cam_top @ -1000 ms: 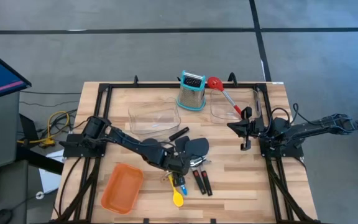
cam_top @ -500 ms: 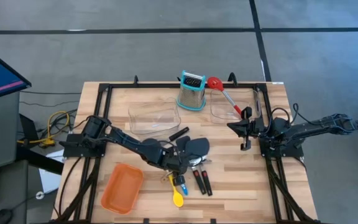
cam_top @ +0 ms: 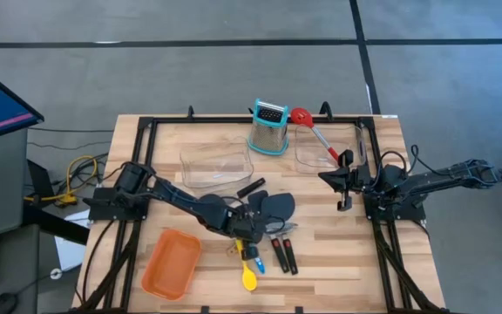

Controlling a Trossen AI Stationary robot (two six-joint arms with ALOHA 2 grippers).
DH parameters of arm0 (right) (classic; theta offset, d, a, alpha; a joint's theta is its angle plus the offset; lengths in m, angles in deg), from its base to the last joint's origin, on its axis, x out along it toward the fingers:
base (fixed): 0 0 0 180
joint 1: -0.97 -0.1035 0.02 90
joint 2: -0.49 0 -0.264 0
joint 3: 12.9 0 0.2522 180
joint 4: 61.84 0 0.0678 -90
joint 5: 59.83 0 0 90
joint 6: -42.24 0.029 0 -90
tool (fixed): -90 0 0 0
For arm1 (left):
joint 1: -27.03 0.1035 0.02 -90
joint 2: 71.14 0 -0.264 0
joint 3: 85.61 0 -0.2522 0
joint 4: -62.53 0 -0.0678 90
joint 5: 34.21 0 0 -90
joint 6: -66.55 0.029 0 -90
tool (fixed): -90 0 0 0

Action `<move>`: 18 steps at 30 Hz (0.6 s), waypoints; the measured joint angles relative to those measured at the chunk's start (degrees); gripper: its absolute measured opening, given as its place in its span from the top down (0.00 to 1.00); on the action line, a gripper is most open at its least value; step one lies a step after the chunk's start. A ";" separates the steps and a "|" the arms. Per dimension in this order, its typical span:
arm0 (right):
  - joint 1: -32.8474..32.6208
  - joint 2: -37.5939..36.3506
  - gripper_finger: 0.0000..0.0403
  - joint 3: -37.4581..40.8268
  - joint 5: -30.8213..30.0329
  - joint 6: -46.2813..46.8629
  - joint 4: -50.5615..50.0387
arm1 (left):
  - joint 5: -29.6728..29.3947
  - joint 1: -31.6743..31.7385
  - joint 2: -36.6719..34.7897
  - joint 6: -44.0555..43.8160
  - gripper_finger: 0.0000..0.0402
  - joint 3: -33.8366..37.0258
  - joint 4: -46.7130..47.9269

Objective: Pick & Place Kitchen Items
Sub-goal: Put the bottom silver table knife into the orange bin

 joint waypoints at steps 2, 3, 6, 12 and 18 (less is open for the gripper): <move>-0.01 0.00 1.00 0.00 0.00 0.00 0.00 | -2.41 -0.52 -1.03 1.48 0.97 0.18 0.66; -0.01 0.00 1.00 0.00 0.00 0.00 0.00 | -3.67 -0.78 -1.92 2.12 0.97 0.21 0.76; -0.01 0.00 1.00 0.00 0.00 0.00 0.02 | -6.67 -1.46 -5.49 4.59 0.98 0.09 0.12; 0.00 0.00 1.00 0.00 0.00 0.00 0.02 | -11.21 -2.66 -13.51 10.19 0.98 0.08 -0.01; -0.01 0.00 1.00 0.00 0.00 0.00 -0.07 | -16.10 -4.28 -24.04 12.74 0.98 3.50 -0.03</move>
